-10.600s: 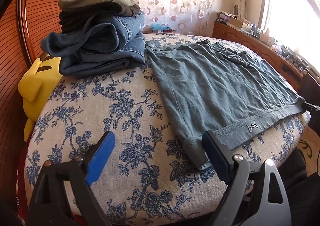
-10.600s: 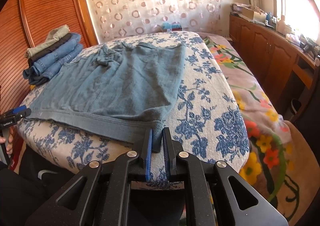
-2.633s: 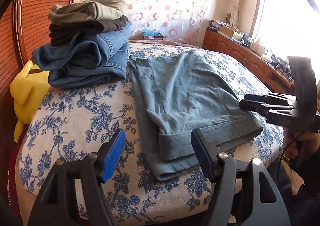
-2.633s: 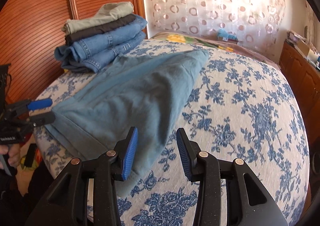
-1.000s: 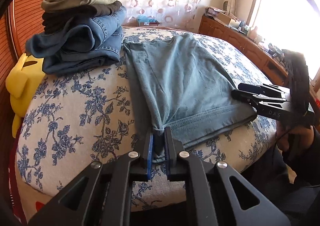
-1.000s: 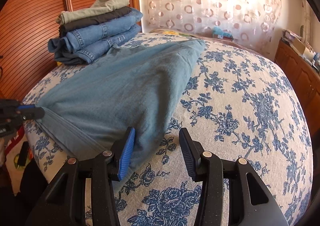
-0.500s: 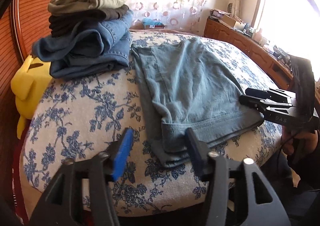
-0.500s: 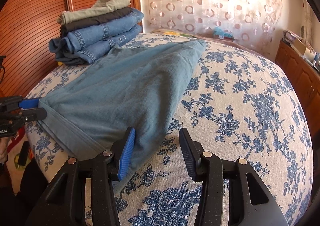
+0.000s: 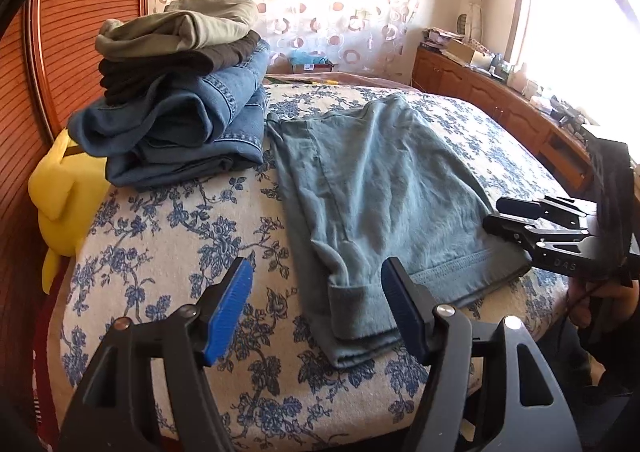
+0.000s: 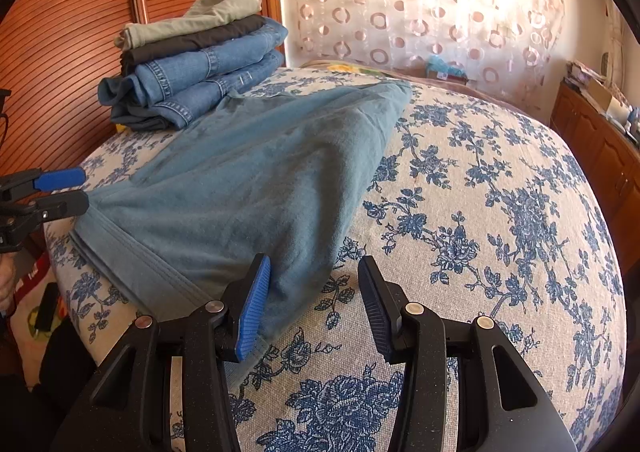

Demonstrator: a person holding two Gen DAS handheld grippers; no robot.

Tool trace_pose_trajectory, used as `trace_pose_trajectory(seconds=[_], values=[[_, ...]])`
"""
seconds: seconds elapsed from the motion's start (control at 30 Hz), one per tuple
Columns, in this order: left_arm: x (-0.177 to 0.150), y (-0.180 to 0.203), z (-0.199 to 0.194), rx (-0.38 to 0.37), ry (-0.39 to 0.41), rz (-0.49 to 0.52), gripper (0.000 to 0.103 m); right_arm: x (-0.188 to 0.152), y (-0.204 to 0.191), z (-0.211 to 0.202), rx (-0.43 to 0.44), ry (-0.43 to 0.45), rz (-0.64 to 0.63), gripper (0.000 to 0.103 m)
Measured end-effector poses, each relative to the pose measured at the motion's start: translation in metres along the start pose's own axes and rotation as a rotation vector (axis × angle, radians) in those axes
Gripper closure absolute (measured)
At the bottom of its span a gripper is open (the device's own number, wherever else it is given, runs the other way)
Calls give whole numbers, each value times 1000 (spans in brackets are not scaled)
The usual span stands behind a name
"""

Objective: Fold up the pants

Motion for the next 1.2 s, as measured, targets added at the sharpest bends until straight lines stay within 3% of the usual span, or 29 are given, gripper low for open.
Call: trace_pose_trajectory(seconds=[0.37,0.73,1.1,1.2], values=[[5,6,18,1,-29,19,36,1,-1,-3,-8,9,3,57],[2,9,22,-8,-40,21,36,-1,-23,-20,52,22,-18,57],[70,6,25,22,13,120,36,16,-11,-19,25,51,-13,57],[91,4,38,43,-1,141,46,25,-4,-19,17,62,-6,57]])
Point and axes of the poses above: each gripper's, at about its wrist camera, not at the fingertips, and z roughly the way its jaws point, y to its right, x to its top, the point moved 4 cm from there along z, roughly the way its jaws point, and after that the axes turned 13 degrees about -y, right-handed, at the moved point
